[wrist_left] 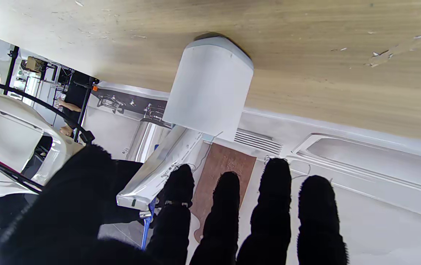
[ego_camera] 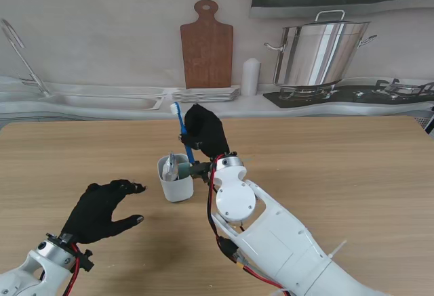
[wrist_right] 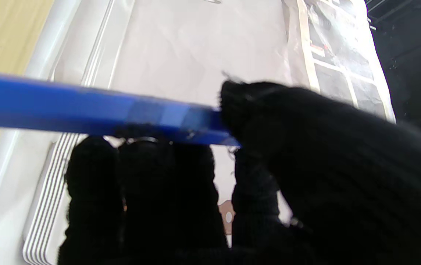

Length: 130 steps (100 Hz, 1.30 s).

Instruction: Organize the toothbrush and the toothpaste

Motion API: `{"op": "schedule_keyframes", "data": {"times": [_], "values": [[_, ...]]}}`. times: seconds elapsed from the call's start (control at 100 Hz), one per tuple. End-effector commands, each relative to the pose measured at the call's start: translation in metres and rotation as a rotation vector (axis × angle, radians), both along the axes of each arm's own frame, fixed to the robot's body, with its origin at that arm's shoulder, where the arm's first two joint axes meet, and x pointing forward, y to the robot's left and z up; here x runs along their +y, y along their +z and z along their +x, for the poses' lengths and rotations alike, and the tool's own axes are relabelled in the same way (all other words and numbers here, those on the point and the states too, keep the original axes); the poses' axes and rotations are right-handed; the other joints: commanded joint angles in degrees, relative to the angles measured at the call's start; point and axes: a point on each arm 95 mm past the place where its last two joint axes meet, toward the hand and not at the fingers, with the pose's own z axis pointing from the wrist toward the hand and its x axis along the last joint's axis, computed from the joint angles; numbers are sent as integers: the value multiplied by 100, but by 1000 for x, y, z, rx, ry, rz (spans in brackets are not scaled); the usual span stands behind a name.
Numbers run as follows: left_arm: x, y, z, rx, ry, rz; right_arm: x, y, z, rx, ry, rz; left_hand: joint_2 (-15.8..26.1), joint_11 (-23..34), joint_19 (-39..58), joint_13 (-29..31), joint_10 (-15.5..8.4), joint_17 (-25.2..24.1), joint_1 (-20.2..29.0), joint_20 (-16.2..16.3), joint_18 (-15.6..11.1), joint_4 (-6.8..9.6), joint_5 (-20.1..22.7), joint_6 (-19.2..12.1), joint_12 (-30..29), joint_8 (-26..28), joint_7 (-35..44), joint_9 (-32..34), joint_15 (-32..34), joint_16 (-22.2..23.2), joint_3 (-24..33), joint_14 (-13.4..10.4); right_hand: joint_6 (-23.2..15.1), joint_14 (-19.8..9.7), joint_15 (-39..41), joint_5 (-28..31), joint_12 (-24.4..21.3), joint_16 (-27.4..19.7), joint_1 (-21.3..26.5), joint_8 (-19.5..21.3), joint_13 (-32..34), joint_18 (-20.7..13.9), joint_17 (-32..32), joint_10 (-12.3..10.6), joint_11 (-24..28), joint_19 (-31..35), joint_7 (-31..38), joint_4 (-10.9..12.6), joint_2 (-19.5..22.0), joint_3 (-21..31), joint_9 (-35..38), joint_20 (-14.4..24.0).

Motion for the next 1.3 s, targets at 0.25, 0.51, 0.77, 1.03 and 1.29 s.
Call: {"op": "schedule_keyframes", "data": {"times": [0.25, 0.51, 0.77, 1.03, 1.29], "values": [[-4, -2, 2, 25, -5, 9, 14, -21, -2, 59, 12, 36, 148, -102, -102, -138, -26, -128, 3, -67, 102, 23, -282, 71, -135, -23, -58, -155, -97, -162, -119, 42, -267, 4, 13, 62, -56, 5, 324, 18, -31, -112, -48, -24, 220, 31, 299, -40, 162, 442, 53, 134], [-6, -3, 4, 36, -11, 11, 16, -38, -3, 92, 27, 29, 154, -100, -132, -139, -23, -148, 10, -54, 119, 30, -286, 62, -134, -20, -58, -159, -89, -176, -128, 34, -272, 24, 12, 48, -78, -9, 311, 16, -61, -93, -83, -16, 216, 38, 288, -115, 160, 442, 27, 153], [-8, -5, 4, 44, -13, 11, 14, -55, -9, 127, 48, 15, 154, -98, -144, -123, -19, -154, 40, -39, 129, 36, -264, 60, -136, -15, -51, -151, -83, -181, -113, 37, -346, 61, -24, -91, -318, -76, 285, -115, -188, -70, -214, 64, 240, 61, 231, -945, 232, 442, -124, 173], [-10, -6, 5, 44, -21, 7, 8, -64, -15, 134, 78, -15, 152, -95, -151, -111, -25, -154, 52, -22, 145, 36, -237, 56, -137, -9, -39, -147, -77, -183, -104, 43, -436, 113, -93, -189, -478, -79, 218, -205, -342, 7, -350, 113, 229, 75, 170, -1427, 292, 442, -282, 186], [-12, -7, 4, 47, -28, 5, -2, -69, -19, 137, 87, -53, 142, -95, -180, -107, -18, -171, 54, -25, 148, 32, -189, 41, -139, -2, -26, -139, -77, -185, -91, 40, -525, 120, -160, -358, -587, -19, 120, -393, -446, 15, -367, 179, 127, 147, 82, -1927, 371, 441, -510, 215]]}}
